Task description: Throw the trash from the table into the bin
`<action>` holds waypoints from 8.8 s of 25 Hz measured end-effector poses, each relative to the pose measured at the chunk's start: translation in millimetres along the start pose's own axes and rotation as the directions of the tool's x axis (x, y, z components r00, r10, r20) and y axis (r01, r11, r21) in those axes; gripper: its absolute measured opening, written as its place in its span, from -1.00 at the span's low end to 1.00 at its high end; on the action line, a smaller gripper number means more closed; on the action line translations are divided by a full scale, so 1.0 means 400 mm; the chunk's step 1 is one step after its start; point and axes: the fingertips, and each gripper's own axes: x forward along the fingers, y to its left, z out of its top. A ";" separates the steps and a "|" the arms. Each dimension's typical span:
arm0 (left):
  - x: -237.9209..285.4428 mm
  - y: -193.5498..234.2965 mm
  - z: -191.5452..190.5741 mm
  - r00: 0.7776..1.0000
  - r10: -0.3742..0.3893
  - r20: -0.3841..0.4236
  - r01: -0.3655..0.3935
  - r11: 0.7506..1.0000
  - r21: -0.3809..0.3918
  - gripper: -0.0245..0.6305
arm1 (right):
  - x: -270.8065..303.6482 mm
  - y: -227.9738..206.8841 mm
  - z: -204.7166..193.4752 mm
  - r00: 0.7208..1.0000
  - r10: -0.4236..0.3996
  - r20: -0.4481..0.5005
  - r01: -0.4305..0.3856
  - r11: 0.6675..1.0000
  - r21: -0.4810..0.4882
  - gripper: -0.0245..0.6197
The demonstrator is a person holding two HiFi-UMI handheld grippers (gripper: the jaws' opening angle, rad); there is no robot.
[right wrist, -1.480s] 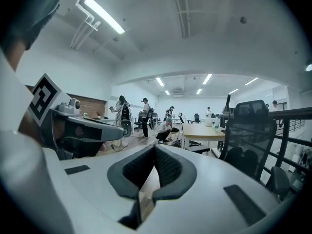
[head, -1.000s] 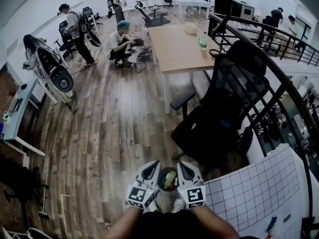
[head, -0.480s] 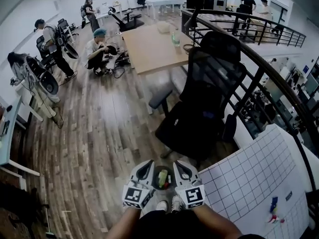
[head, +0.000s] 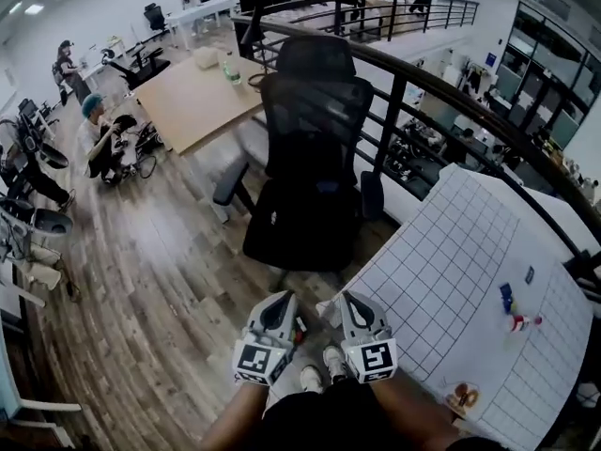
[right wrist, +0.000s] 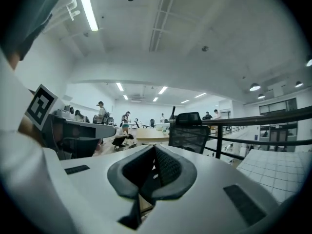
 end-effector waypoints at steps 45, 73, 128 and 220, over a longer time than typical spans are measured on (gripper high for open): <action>0.371 -1.161 -0.119 0.714 -0.687 -0.132 0.696 0.718 0.031 -0.87 | -0.950 -0.732 -0.129 0.767 -0.638 -0.063 0.641 0.766 0.051 -0.85; 0.565 -1.569 -0.251 0.519 -0.814 -0.262 0.850 0.523 0.058 -0.87 | -1.248 -0.966 -0.265 0.567 -0.811 -0.147 0.824 0.559 0.094 -0.85; 0.738 -1.760 -0.665 0.315 -0.476 -0.821 0.916 0.378 0.133 0.01 | -1.382 -0.973 -0.344 0.481 -0.853 -0.205 0.877 0.462 0.134 -0.85; 0.195 -0.075 0.036 0.982 -0.184 0.051 0.189 0.976 -0.106 0.01 | -0.051 -0.160 -0.091 0.991 -0.126 -0.048 0.128 0.991 0.044 -0.85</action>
